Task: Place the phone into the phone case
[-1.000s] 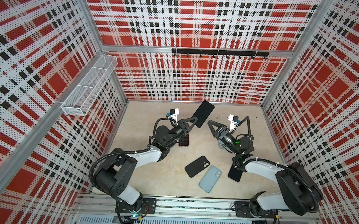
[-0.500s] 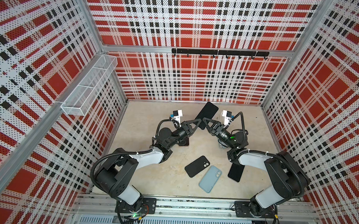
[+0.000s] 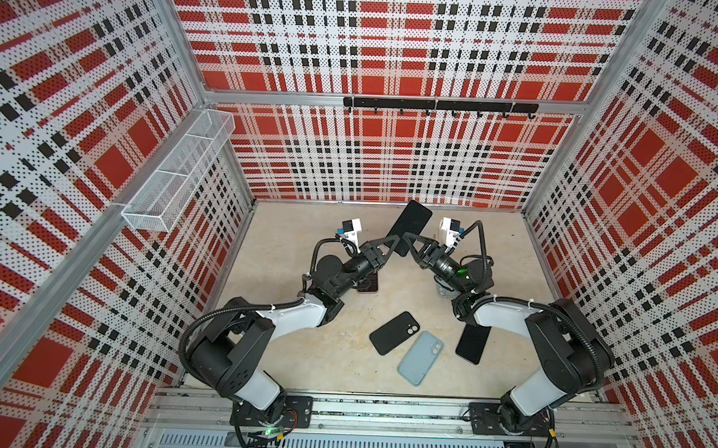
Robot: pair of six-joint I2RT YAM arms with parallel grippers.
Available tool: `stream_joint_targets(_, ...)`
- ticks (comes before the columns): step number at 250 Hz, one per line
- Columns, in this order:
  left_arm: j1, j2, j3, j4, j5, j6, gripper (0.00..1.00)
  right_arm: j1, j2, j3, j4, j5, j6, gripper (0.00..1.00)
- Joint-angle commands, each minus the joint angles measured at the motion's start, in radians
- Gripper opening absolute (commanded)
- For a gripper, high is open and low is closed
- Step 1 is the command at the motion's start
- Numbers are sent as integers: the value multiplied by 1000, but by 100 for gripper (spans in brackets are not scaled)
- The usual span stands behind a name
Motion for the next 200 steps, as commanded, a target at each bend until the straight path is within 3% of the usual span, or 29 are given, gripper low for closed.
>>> stream_joint_targets(1,-13,-57,12,-43,-7,32,34,-25,-38,-37,84,24,-17,0)
stream_joint_targets(16,-18,-82,21,-105,-15,68,49,-51,-63,-66,81,27,-6,0)
stream_joint_targets(35,-32,-125,37,-209,-31,133,59,-100,-103,-107,77,24,6,0)
stream_joint_targets(77,-90,-244,113,-590,-132,339,70,-224,-240,-171,-83,-29,-12,0)
stream_joint_targets(108,-146,-269,229,-966,-288,472,70,-315,-415,-184,-442,-71,-149,0)
stream_joint_targets(133,-176,-220,331,-1209,-384,517,70,-353,-591,-135,-905,-23,-365,0)
stream_joint_targets(162,-180,-123,422,-1361,-382,525,70,-355,-744,-48,-1351,119,-597,0)
stream_joint_targets(200,-206,-1,503,-1504,-345,530,68,-355,-843,-16,-1593,167,-687,0)
